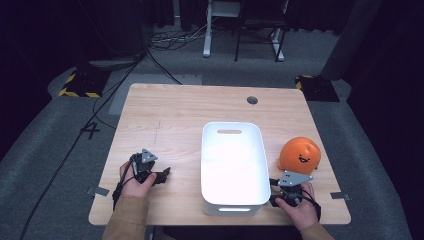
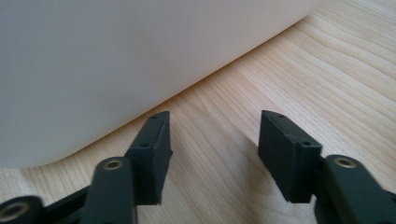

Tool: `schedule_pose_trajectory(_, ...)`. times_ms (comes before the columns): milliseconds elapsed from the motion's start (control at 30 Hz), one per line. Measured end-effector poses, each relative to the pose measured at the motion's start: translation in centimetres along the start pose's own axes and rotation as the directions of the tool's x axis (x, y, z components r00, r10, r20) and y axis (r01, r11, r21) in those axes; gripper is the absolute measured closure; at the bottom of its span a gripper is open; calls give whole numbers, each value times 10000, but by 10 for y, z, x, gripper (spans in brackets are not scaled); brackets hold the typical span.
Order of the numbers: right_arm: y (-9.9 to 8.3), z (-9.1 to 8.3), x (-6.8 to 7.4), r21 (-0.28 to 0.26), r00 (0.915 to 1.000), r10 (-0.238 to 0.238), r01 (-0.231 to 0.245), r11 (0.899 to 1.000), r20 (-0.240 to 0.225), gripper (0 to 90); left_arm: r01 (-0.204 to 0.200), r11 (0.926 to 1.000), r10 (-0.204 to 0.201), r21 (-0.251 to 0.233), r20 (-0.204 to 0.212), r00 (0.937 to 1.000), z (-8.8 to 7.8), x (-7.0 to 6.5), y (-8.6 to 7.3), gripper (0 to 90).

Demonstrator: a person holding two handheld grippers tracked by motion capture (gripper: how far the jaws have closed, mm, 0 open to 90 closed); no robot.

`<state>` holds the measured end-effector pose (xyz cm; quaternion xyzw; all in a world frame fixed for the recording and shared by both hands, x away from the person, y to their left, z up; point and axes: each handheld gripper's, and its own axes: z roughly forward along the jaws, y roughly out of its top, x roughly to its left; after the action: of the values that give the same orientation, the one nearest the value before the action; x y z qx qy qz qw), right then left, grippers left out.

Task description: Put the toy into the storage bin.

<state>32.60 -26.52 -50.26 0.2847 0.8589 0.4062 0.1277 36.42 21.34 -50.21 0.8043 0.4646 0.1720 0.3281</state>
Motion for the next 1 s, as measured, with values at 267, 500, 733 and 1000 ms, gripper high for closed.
schedule_pose_trajectory(267,4,-11,-2,-11,9999,113,-113,9999,7,562,-143,9999,142,46,140,9998,1,2,1,182)
schedule_pose_trajectory(500,11,-26,-4,110,9993,-118,123,9999,-366,610,-309,9995,308,42,190,9993,2,3,3,182)
schedule_pose_trajectory(733,25,-45,-7,-299,9982,-326,311,9991,-511,633,-307,9995,307,15,170,9994,2,3,3,187)
schedule_pose_trajectory(1000,43,-71,-19,-933,9980,-378,329,9951,-510,618,-457,9990,456,20,341,9984,3,4,3,197)
